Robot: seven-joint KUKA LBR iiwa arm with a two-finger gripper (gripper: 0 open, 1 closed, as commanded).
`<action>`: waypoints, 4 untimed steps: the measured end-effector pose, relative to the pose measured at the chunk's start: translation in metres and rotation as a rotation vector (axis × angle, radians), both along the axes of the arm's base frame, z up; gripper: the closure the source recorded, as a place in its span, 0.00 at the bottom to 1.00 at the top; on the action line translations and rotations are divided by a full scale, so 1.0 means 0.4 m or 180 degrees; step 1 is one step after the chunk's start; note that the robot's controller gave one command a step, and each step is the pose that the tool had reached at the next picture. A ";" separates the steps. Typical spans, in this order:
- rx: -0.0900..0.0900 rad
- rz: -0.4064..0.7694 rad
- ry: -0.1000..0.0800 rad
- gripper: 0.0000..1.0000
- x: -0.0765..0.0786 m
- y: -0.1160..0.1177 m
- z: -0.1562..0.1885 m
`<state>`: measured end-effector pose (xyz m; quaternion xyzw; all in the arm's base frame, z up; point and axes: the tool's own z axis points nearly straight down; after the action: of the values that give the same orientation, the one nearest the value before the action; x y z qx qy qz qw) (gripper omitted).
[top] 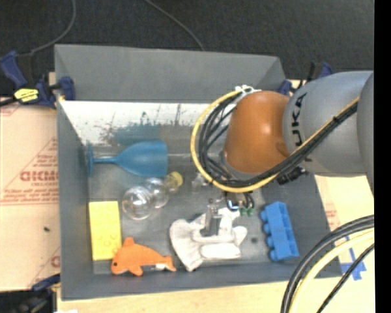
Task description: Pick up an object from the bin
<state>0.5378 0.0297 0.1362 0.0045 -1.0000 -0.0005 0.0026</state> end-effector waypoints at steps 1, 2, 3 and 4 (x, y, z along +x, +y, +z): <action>0.0003 -0.0006 -0.0026 1.00 0.005 0.000 0.012; 0.0003 -0.0008 -0.0026 1.00 0.004 0.000 0.012; -0.0001 0.0386 -0.0036 1.00 -0.043 0.092 -0.163; 0.0004 0.0495 -0.0079 0.00 -0.136 0.085 -0.140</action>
Offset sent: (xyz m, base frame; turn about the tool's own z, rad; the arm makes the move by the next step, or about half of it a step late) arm 0.0000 0.0000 0.0000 0.0000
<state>0.4833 0.0639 0.0802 0.0822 -0.9966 -0.0008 -0.0097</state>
